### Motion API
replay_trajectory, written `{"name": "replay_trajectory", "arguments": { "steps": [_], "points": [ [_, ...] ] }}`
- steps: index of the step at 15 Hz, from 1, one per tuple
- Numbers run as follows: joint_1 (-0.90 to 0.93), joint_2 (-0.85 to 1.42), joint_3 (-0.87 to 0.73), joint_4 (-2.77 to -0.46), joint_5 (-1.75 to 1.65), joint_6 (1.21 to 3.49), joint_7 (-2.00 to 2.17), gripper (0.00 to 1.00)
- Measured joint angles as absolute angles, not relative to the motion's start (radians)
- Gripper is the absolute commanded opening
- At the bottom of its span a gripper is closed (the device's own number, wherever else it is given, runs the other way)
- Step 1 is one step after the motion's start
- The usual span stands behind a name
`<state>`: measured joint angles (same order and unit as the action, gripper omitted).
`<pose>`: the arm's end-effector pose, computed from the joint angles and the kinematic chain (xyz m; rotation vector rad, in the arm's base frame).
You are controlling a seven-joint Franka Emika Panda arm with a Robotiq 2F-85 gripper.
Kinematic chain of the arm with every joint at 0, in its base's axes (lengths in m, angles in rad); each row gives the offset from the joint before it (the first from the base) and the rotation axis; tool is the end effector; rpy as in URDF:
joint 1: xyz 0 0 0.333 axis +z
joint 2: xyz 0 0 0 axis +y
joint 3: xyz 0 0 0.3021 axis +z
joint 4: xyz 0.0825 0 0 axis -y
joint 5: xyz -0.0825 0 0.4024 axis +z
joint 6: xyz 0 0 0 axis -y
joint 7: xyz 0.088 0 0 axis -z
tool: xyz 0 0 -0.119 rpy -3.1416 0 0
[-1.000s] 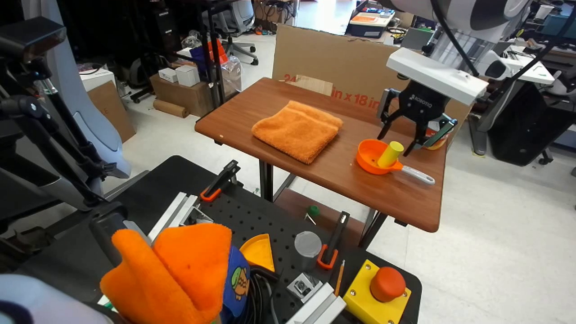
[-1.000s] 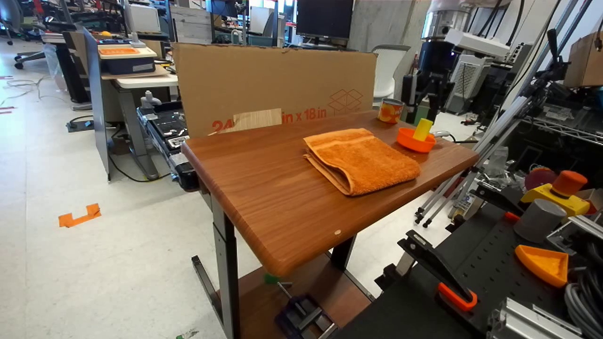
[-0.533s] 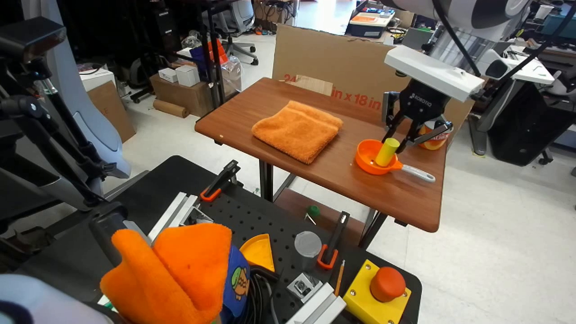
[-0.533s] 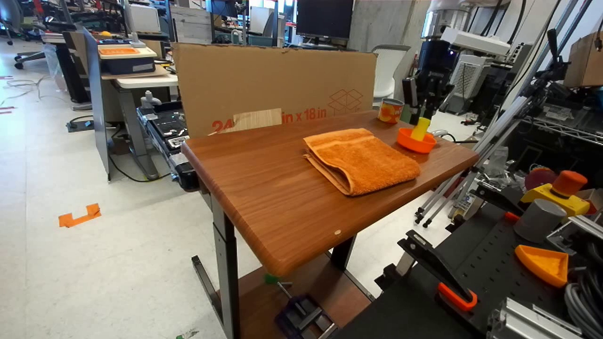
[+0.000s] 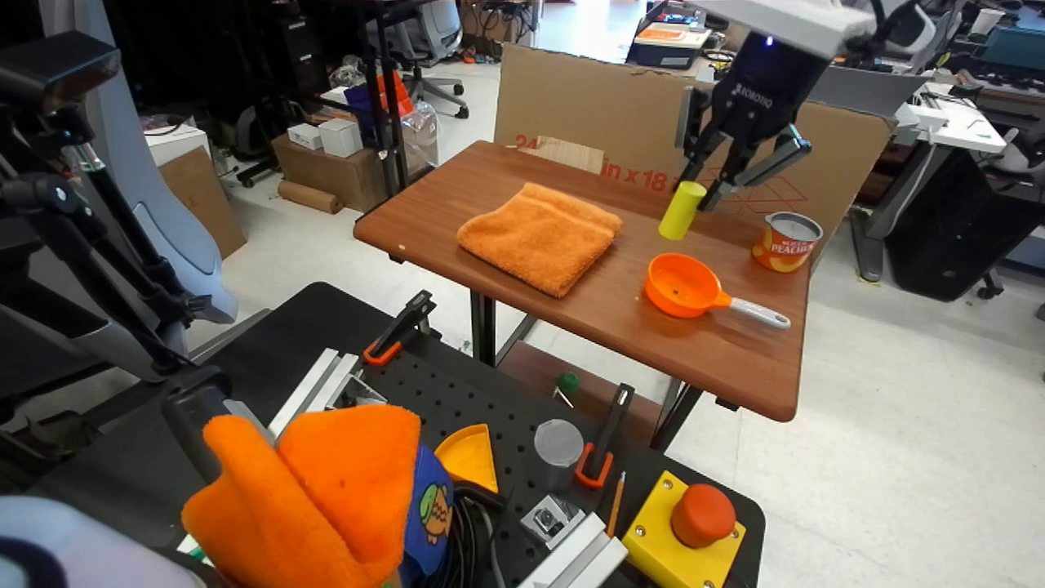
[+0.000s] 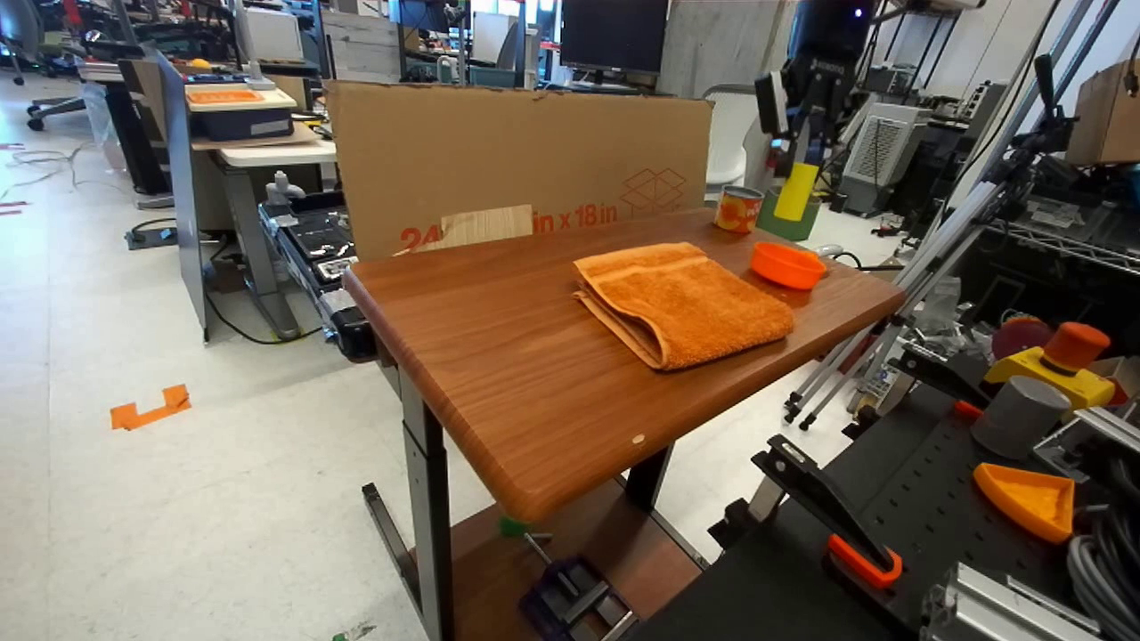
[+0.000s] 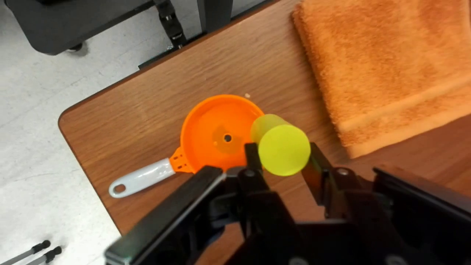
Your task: Pick up the yellow block from the orange pot and put it on the table.
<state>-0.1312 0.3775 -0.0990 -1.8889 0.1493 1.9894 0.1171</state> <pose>0.5894 -0.1257 0.2516 -2.9416 0.6347 0.4060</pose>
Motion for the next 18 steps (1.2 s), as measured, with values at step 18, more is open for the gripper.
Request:
{"name": "replay_trajectory", "arguments": {
  "steps": [18],
  "points": [
    [-0.04, 0.809, -0.084, -1.267, 0.152, 2.002, 0.482, 0.16]
  ]
}}
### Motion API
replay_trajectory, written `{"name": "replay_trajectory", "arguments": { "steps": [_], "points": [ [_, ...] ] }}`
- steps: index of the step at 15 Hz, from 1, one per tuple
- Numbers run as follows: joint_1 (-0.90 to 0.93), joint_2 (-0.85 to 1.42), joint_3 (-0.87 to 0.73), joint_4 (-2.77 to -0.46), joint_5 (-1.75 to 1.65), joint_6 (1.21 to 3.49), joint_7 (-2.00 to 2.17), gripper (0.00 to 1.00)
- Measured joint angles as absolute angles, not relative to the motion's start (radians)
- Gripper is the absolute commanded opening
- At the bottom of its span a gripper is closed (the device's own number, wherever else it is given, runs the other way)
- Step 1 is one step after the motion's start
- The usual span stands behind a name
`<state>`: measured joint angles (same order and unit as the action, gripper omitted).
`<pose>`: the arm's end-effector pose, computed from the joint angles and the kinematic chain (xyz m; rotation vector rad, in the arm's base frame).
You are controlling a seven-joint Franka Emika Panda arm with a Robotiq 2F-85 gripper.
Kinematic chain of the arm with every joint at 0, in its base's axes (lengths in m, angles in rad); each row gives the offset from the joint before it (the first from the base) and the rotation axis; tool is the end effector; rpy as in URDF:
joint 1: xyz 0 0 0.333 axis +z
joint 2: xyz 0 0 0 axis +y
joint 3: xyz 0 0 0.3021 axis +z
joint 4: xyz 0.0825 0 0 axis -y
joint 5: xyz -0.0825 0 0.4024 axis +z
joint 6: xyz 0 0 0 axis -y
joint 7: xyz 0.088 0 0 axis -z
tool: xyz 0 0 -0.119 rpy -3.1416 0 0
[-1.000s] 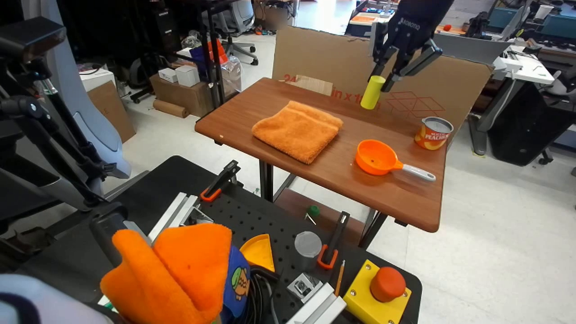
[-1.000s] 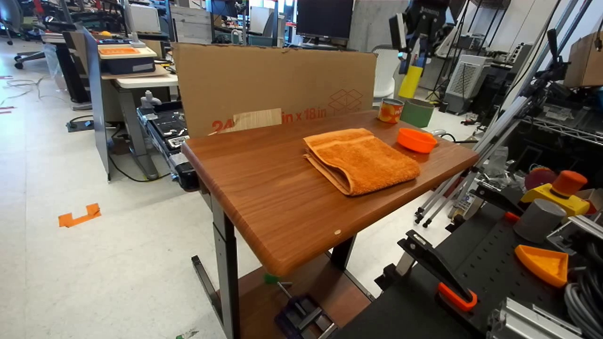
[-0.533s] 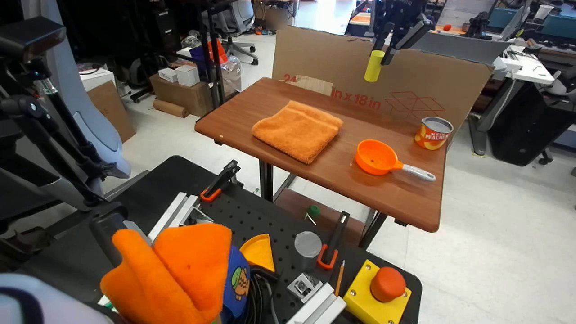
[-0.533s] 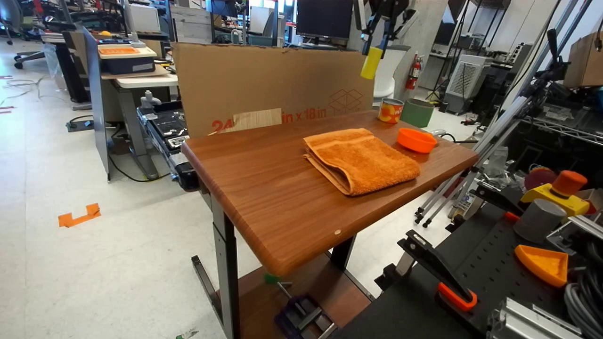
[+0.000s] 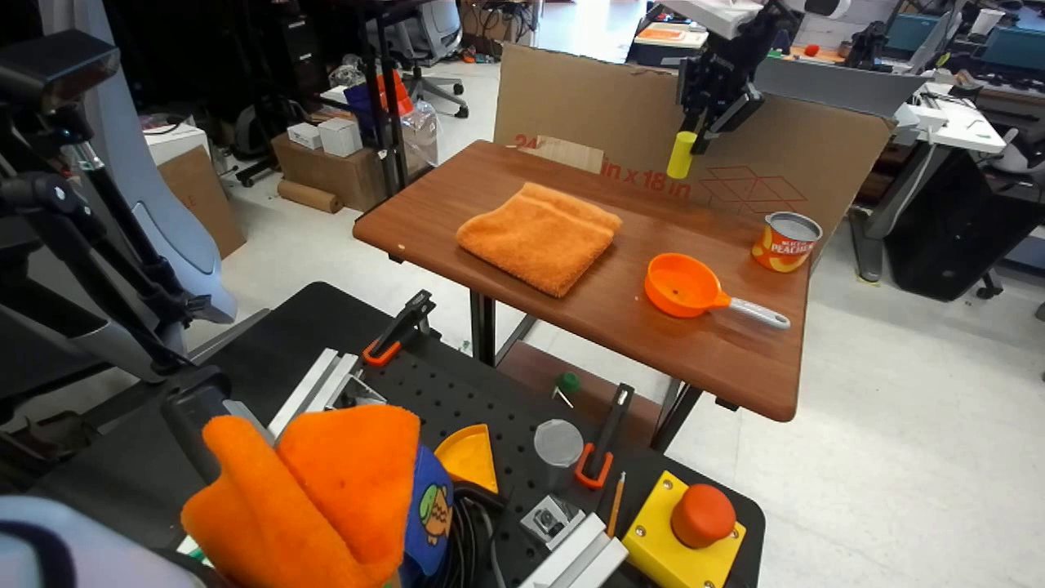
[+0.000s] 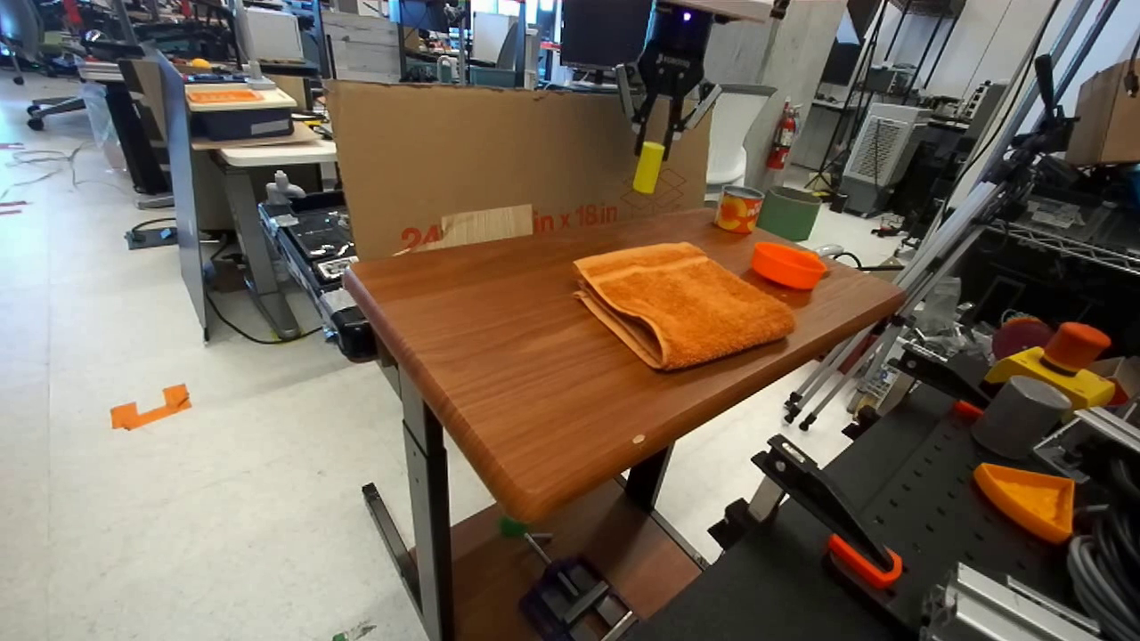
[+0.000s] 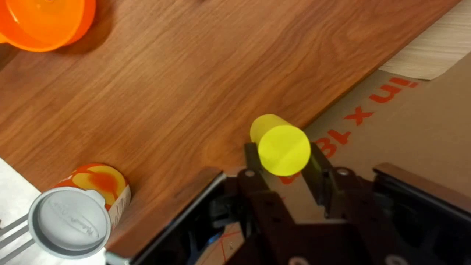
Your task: Pick up the yellow block from the orange pot and put it on the table.
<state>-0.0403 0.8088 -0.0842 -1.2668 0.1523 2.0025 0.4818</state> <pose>0.7441 -0.0686 0.2359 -2.9167 0.9845 0.1264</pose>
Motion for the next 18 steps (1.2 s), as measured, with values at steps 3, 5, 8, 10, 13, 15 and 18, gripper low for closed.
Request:
{"name": "replay_trajectory", "arguments": {
  "steps": [3, 5, 8, 10, 13, 15, 18],
  "points": [
    [-0.042, 0.915, -0.095, -1.157, 0.15, 1.932, 0.514, 0.16],
    [-0.043, 0.972, -0.103, -1.101, 0.146, 1.887, 0.527, 0.16],
    [-0.045, 1.006, -0.106, -1.039, 0.144, 1.831, 0.532, 0.66],
    [-0.045, 1.01, -0.106, -1.032, 0.144, 1.825, 0.531, 0.73],
    [-0.043, 0.995, -0.102, -1.048, 0.144, 1.825, 0.497, 0.92],
    [-0.035, 0.939, -0.098, -1.101, 0.143, 1.835, 0.449, 0.99],
    [-0.024, 0.797, -0.089, -1.228, 0.15, 1.884, 0.383, 1.0]
  ]
}}
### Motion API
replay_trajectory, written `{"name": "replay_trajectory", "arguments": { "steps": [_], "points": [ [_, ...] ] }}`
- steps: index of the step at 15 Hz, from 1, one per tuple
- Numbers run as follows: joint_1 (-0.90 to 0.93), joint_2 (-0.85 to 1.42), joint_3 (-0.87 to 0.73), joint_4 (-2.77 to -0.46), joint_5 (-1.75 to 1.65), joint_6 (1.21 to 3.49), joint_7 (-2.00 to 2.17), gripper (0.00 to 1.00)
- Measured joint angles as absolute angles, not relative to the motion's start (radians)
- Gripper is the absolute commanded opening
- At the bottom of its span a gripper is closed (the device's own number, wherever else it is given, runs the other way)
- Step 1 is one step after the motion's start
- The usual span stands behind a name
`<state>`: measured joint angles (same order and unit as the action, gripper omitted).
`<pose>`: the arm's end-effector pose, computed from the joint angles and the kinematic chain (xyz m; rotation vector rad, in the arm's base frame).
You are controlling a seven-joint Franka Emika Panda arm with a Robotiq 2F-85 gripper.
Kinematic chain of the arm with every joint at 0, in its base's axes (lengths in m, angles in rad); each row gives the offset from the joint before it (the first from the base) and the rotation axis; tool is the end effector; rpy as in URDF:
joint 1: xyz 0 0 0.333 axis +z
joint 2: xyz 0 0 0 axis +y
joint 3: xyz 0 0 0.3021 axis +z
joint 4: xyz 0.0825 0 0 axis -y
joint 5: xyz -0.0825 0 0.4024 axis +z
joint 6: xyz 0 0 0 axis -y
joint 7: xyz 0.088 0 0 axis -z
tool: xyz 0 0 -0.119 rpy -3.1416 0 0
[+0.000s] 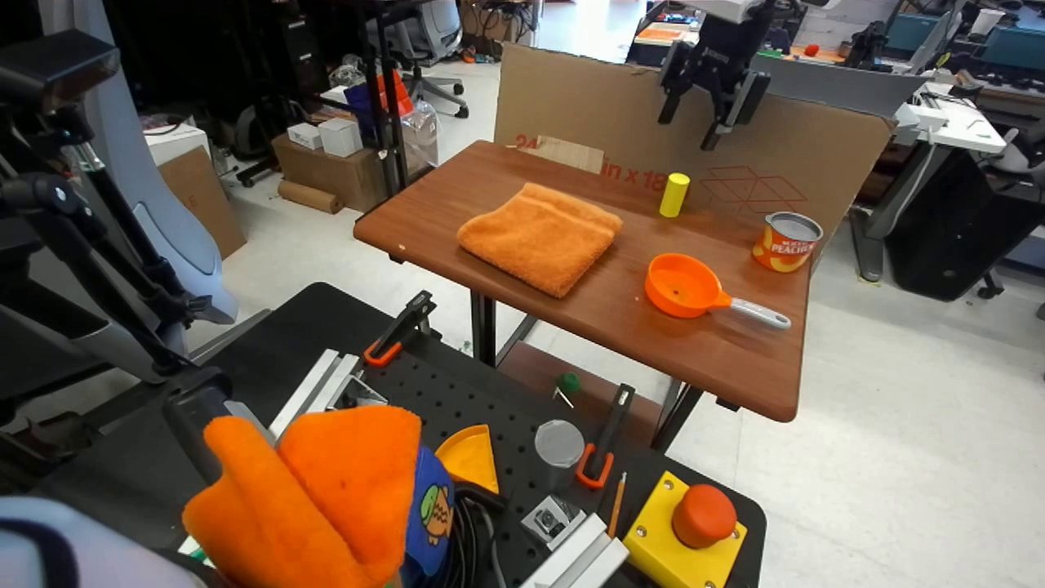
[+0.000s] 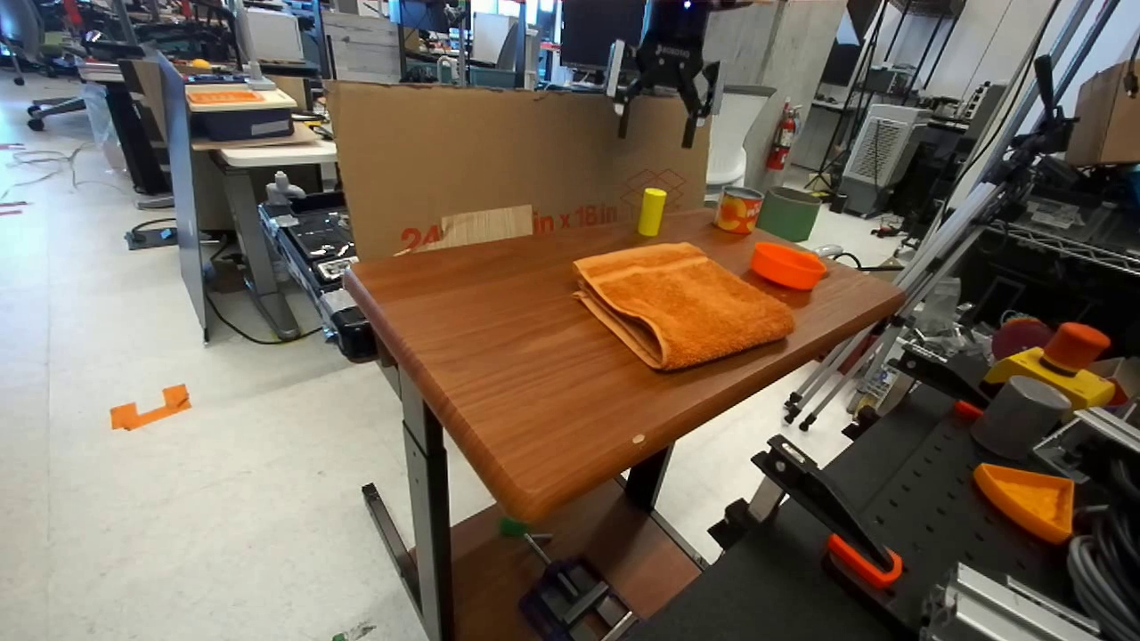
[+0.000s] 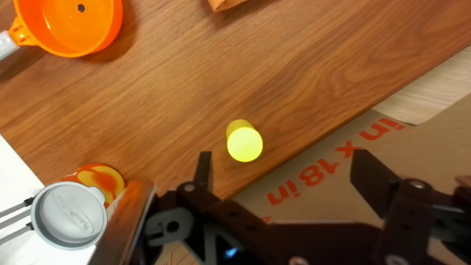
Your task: Pick up the yellow block from the orange pot and put it on the table.
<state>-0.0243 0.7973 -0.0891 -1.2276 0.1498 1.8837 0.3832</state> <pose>0.7404 -0.0564 0.2541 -2.9713 0.8068 0.2262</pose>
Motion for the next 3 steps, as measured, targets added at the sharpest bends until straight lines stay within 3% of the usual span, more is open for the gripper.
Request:
{"name": "replay_trajectory", "arguments": {
  "steps": [3],
  "points": [
    [-0.047, 0.669, -0.066, -1.352, 0.194, 1.868, 0.338, 1.0]
  ]
}}
